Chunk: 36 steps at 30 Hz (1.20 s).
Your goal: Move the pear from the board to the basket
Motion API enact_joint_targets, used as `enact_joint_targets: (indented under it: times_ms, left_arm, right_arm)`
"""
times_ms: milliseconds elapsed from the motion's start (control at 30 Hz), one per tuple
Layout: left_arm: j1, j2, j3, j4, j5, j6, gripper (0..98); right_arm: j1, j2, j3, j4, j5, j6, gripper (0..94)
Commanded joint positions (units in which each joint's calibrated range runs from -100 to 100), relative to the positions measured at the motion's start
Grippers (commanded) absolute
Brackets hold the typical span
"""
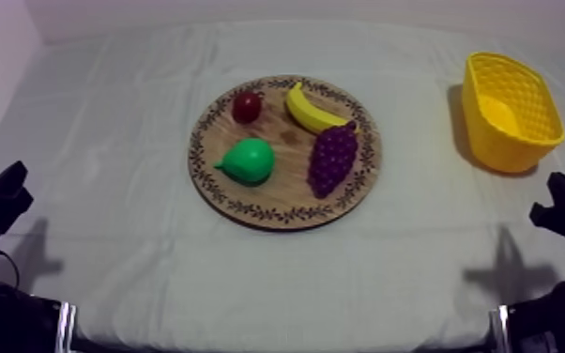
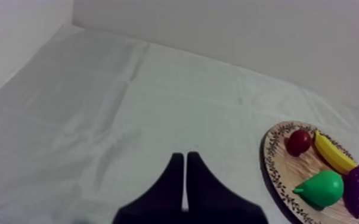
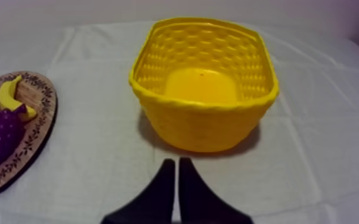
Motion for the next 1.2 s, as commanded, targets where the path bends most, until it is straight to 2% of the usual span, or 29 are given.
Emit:
enact_joint_targets:
  times_ms: [0, 100, 267, 433, 500, 733, 1033, 1167]
  left_arm:
    - [0.0, 0.0, 0.0, 0.02, 0.0, 0.0, 0.1]
    - [0.0, 0.0, 0.0, 0.02, 0.0, 0.0, 0.1]
    - [0.0, 0.0, 0.0, 0.02, 0.0, 0.0, 0.1]
    - [0.0, 0.0, 0.0, 0.02, 0.0, 0.0, 0.1]
    - [0.0, 0.0, 0.0, 0.02, 0.0, 0.0, 0.1]
    - [0.0, 0.0, 0.0, 0.02, 0.0, 0.0, 0.1]
    - [0.0, 0.0, 0.0, 0.02, 0.0, 0.0, 0.1]
    - [0.0, 0.0, 0.0, 0.02, 0.0, 0.0, 0.1]
  right_arm:
    - [0.0, 0.0, 0.0, 0.0, 0.1, -0.4, 0.4]
    - [0.0, 0.0, 0.0, 0.0, 0.1, -0.2, 0.4]
    - [0.0, 0.0, 0.0, 0.0, -1.3, 2.4, 0.4]
    - [-0.9, 0.4, -0.2, 1.9, -2.2, 2.1, 0.3]
    - [-0.7, 1.8, -0.9, 1.8, -3.4, 2.5, 0.3]
    - [1.0, 12.4, -11.4, -4.0, -4.2, 8.3, 0.3]
    - [2.2, 28.4, -33.2, -9.3, 0.4, 14.8, 0.3]
    - [2.1, 36.0, -44.1, -10.9, 5.4, 15.9, 0.3]
